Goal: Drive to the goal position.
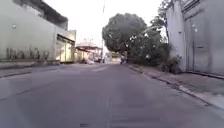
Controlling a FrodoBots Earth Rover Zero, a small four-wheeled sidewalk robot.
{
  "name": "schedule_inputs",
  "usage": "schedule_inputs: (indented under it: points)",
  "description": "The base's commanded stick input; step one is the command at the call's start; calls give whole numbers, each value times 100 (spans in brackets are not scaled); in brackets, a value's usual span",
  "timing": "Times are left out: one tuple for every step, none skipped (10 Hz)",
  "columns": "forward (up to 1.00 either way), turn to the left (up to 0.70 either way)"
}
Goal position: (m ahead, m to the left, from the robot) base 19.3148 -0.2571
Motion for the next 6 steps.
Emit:
schedule_inputs:
  points:
    - [100,-35]
    - [100,-40]
    - [100,-21]
    - [100,-6]
    - [100,0]
    - [100,0]
